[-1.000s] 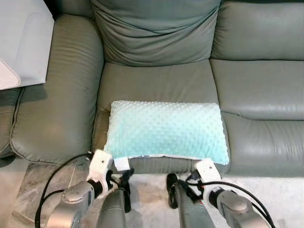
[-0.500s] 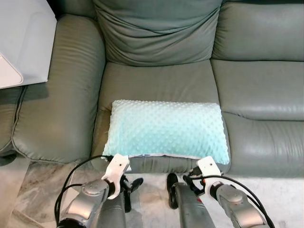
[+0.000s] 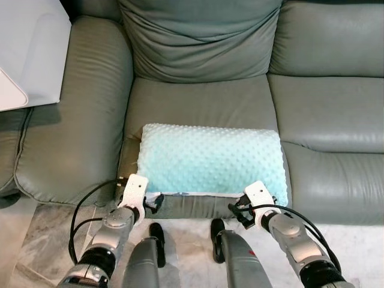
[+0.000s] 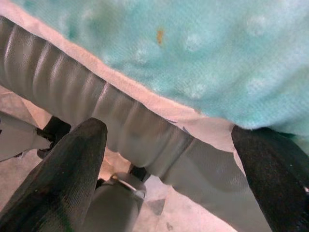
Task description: Move the pillow to the sofa
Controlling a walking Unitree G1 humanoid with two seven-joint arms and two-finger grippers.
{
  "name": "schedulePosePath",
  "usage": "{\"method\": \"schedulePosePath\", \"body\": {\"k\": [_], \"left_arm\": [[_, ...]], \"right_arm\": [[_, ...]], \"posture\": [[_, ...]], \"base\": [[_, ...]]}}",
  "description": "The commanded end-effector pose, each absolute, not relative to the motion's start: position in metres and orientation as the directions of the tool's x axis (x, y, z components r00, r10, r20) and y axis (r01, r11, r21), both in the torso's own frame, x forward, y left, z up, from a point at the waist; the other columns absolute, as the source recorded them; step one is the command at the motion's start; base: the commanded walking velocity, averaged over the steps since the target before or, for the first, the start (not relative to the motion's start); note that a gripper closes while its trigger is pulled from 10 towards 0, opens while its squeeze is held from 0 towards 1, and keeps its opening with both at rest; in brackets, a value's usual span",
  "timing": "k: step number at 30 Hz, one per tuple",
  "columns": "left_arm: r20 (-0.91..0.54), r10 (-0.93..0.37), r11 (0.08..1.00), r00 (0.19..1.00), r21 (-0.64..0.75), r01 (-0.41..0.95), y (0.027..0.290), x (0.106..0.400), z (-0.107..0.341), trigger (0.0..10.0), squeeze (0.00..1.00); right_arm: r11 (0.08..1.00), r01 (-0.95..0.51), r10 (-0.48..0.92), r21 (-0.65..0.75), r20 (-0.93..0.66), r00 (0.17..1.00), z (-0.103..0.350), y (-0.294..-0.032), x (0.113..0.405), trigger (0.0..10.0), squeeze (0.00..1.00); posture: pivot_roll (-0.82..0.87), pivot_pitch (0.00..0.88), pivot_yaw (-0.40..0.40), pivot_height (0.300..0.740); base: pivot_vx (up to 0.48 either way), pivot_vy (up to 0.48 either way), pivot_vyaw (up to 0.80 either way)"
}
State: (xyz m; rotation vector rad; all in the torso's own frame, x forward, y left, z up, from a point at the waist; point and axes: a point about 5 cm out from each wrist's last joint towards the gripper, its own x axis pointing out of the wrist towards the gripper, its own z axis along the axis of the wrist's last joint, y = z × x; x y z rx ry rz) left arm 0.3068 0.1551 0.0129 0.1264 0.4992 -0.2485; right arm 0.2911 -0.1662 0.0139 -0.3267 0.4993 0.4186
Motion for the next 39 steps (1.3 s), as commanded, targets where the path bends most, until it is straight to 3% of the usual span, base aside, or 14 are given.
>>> {"method": "schedulePosePath", "body": {"k": [1, 9, 23, 32, 39], "left_arm": [[-0.528, -0.18, 0.968, 0.83, 0.054, 0.244, 0.157, 0.297, 0.0, 10.0, 0.0], [-0.487, -0.199, 0.965, 0.85, 0.053, 0.257, 0.144, 0.31, 0.011, 10.0, 0.0], [-0.478, -0.194, 0.97, 0.857, 0.039, 0.241, 0.144, 0.303, 0.004, 10.0, 0.0], [-0.471, -0.142, 0.979, 0.871, 0.061, 0.193, 0.163, 0.288, -0.006, 10.0, 0.0], [-0.482, -0.131, 0.972, 0.866, 0.107, 0.207, 0.191, 0.268, -0.016, 10.0, 0.0]], "right_arm": [[0.867, -0.465, 0.301, -0.18, -0.554, 0.776, 0.001, -0.167, 0.281, 10.0, 0.0], [0.867, -0.442, 0.273, -0.231, -0.523, 0.807, 0.004, -0.169, 0.289, 10.0, 0.0], [0.861, -0.375, 0.195, -0.344, -0.457, 0.868, 0.014, -0.19, 0.298, 10.0, 0.0], [0.872, -0.377, 0.239, -0.312, -0.401, 0.884, 0.02, -0.184, 0.301, 10.0, 0.0], [0.891, -0.389, 0.3, -0.234, -0.341, 0.891, 0.019, -0.167, 0.286, 10.0, 0.0]], "posture": [[-0.03, 0.506, 0.049, 0.74], [-0.03, 0.507, 0.049, 0.74], [-0.02, 0.51, 0.051, 0.74], [-0.01, 0.499, 0.055, 0.74], [0.01, 0.422, 0.06, 0.74]], "base": [[0.0, 0.0, 0.0], [0.0, 0.0, 0.0], [0.0, 0.0, 0.0], [0.0, 0.0, 0.0], [0.0, 0.0, 0.0]]}}
